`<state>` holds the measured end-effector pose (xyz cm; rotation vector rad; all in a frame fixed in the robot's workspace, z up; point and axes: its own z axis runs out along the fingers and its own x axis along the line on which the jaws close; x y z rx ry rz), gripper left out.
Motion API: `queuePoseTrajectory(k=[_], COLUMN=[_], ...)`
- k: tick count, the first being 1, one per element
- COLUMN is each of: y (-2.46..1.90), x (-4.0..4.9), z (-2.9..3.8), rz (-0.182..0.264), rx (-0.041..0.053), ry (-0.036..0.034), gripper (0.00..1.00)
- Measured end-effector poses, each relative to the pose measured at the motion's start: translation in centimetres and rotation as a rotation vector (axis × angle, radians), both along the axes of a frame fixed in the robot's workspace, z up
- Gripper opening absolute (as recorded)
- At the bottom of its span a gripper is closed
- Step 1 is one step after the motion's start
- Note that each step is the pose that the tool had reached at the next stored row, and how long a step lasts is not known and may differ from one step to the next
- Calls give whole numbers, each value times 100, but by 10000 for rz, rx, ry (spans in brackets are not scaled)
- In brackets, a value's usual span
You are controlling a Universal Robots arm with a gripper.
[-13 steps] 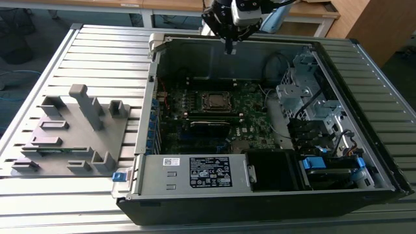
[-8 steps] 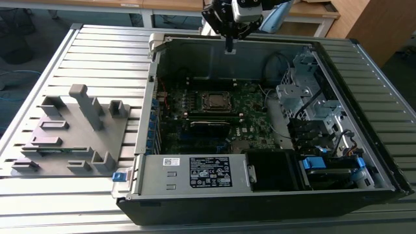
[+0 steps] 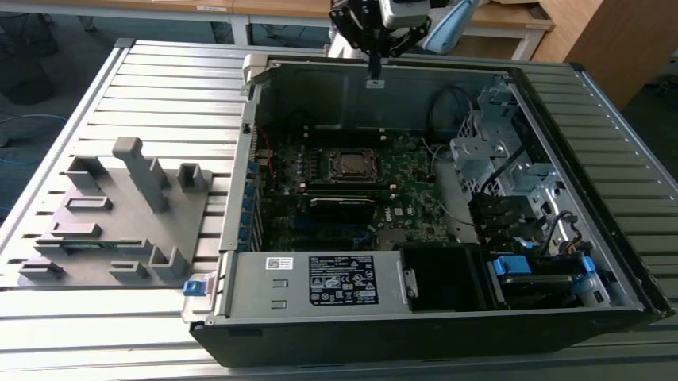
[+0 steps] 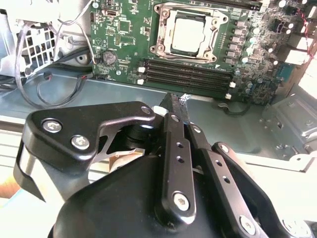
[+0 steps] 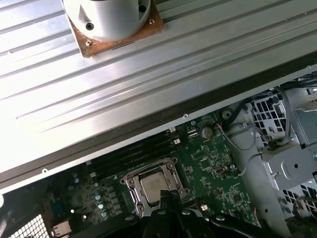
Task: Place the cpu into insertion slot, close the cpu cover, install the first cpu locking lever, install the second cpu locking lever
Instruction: 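Install the second cpu locking lever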
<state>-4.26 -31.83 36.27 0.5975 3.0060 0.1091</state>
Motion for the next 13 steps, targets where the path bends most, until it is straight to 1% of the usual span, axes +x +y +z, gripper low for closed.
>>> queuePoseTrajectory(k=[13], y=[0], x=[0], z=[148], rz=[0], rx=[0], ry=[0], gripper=[10])
